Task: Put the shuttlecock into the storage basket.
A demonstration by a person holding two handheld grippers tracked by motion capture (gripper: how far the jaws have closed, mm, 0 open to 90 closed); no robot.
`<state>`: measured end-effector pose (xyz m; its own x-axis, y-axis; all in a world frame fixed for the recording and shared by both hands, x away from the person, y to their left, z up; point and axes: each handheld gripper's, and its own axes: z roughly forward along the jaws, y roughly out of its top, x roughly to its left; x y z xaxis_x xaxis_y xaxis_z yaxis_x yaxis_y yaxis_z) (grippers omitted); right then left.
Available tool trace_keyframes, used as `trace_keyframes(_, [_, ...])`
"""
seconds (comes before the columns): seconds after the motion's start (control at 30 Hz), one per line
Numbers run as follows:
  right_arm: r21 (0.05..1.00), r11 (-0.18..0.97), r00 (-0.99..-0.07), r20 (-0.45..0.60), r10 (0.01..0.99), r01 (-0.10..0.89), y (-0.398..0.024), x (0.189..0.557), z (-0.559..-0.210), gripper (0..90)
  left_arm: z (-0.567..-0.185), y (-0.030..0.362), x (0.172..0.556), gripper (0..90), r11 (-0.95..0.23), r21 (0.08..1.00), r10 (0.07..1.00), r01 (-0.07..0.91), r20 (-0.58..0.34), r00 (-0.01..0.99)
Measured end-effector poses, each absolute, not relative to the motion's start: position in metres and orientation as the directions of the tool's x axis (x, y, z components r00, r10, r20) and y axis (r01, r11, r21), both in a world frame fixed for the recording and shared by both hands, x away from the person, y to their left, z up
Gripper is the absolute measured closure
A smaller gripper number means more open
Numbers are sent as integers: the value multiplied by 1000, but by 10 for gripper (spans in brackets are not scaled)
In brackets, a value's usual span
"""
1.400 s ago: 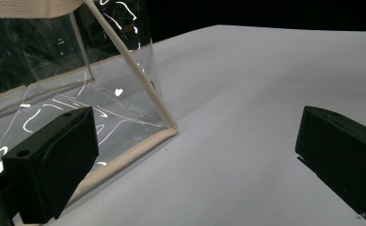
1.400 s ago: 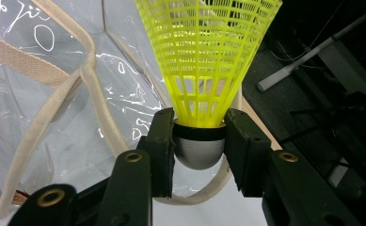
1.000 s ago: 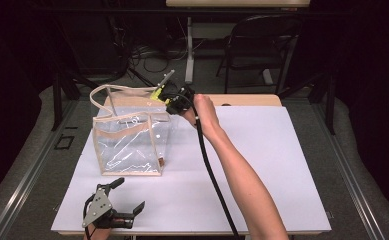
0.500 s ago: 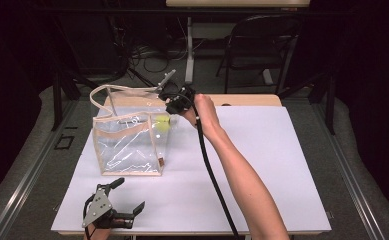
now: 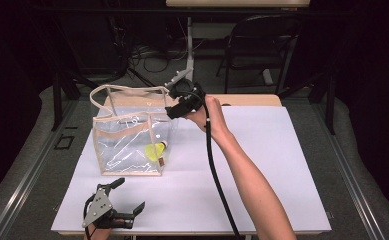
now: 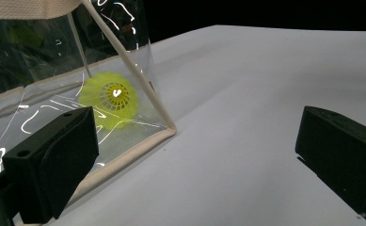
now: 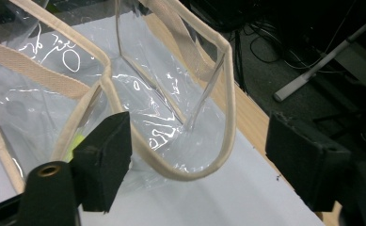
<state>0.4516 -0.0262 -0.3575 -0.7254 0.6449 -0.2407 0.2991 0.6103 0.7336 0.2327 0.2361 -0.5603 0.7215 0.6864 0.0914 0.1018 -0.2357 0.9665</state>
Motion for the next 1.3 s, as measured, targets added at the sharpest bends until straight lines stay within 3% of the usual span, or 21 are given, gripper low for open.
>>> trace_keyframes(0.23, [754,586,-732,-214,647,298,-41,443,-363,146,-560,235,234,0,-241,965,685,104,93,723])
trace_keyframes(1.3, [797,543,-759,-174,628,267,-91,400,-397,26,-562,231,237,0,-243,964,679,108,90,728])
